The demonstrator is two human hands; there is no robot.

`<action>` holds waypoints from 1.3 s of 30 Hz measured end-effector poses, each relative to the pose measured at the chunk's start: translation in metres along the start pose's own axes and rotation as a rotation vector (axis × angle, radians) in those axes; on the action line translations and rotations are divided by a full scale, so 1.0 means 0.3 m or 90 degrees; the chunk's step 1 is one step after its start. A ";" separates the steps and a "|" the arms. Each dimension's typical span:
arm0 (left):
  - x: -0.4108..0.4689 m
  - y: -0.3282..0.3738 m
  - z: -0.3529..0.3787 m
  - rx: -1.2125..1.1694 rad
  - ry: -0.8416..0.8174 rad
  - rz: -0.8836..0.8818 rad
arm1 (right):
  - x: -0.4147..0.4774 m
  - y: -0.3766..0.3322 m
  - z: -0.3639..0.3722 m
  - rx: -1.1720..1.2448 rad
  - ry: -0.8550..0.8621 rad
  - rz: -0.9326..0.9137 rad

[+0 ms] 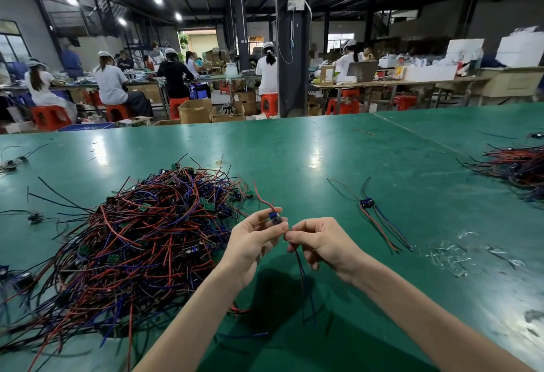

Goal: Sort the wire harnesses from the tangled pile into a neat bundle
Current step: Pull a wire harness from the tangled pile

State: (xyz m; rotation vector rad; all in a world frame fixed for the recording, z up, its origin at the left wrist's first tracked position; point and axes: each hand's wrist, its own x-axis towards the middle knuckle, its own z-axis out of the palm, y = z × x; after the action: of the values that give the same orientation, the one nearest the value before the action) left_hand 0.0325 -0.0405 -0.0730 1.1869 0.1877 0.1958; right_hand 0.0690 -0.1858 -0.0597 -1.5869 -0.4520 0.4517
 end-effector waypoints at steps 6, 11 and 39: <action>-0.001 -0.056 0.018 0.106 -0.025 -0.017 | 0.050 -0.076 -0.089 0.049 0.093 -0.022; 0.004 -0.122 0.038 0.324 -0.054 0.064 | 0.127 -0.182 -0.299 0.060 0.223 -0.081; -0.001 -0.132 0.029 0.344 -0.045 0.072 | 0.246 0.078 -0.638 -0.619 0.346 0.230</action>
State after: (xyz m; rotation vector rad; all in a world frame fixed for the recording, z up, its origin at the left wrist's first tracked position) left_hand 0.0366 -0.0627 -0.1066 1.7419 0.1134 0.2090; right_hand 0.2349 -0.3078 -0.0728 -2.6510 0.0819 0.0197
